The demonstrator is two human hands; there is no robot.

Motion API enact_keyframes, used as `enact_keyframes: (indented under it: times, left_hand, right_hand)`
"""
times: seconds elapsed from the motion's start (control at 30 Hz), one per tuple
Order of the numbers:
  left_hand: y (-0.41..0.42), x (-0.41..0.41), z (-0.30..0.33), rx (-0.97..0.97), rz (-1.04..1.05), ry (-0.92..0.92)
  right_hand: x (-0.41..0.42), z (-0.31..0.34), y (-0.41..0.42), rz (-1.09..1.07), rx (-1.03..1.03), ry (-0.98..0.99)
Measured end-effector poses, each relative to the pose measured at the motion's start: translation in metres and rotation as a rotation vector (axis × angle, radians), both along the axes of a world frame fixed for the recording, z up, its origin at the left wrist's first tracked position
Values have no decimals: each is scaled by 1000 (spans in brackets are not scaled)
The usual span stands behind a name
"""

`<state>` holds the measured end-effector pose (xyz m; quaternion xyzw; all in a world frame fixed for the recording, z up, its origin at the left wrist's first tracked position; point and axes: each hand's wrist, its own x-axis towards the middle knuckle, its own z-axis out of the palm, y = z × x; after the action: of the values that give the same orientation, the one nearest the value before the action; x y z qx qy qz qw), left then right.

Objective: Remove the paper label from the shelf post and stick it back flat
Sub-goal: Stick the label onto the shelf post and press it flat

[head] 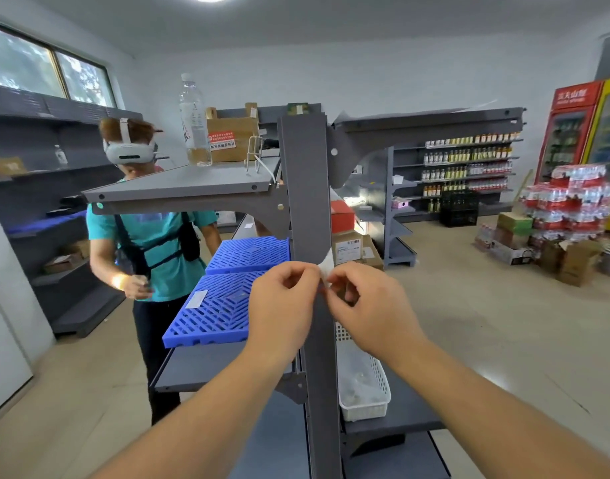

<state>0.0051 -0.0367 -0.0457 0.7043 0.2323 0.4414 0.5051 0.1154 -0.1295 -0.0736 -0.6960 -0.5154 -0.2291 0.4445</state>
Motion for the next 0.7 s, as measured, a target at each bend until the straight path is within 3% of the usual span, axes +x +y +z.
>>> enact_keyframes:
  times: [0.3,0.5,0.7]
  left_hand:
    - [-5,-4,5,3,-117,-103]
    - [15,1,3,66,47,-59]
    - [36,8,6,82,92,8]
  right_hand:
    - [4,13,-1,-8,95,138]
    - [11,31,7,47,144,450]
    - [21,40,20,53,158,588]
